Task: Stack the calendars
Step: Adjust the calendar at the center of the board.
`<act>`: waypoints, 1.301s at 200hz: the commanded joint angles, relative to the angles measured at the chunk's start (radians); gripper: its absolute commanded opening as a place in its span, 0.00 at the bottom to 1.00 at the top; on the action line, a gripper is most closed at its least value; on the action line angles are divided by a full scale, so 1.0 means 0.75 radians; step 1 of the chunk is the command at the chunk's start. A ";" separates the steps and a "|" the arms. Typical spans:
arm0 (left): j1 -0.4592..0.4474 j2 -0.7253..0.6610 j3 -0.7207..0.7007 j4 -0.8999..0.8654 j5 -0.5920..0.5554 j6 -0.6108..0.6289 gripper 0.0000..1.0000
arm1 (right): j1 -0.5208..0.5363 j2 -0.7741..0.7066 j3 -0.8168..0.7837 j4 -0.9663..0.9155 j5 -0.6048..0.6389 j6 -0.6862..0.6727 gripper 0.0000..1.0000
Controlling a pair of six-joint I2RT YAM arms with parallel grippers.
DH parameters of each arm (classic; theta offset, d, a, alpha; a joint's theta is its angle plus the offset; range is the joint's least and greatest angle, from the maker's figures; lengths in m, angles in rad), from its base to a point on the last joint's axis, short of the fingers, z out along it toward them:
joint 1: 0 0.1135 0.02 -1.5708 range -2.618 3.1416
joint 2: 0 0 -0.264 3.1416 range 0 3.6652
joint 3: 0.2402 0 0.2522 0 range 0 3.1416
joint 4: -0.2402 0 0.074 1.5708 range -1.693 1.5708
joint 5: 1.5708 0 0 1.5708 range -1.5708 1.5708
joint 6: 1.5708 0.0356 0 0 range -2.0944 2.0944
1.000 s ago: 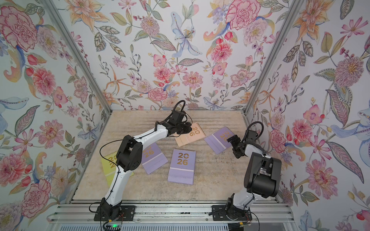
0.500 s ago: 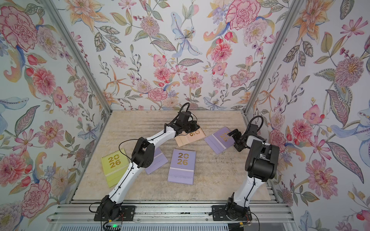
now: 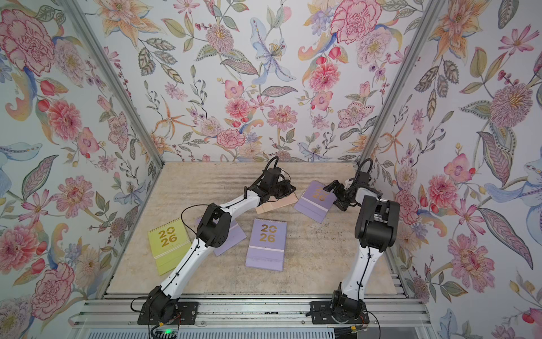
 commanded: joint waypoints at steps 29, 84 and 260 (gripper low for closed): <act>-0.008 0.007 0.022 -0.001 -0.028 -0.002 0.00 | 0.087 0.080 0.022 -0.111 -0.101 -0.051 1.00; -0.006 -0.030 -0.009 -0.149 -0.132 0.104 0.00 | 0.075 0.020 -0.067 -0.112 -0.032 -0.032 1.00; -0.017 0.098 0.020 -0.183 0.022 0.082 0.00 | 0.182 0.037 -0.102 0.104 -0.298 -0.010 0.96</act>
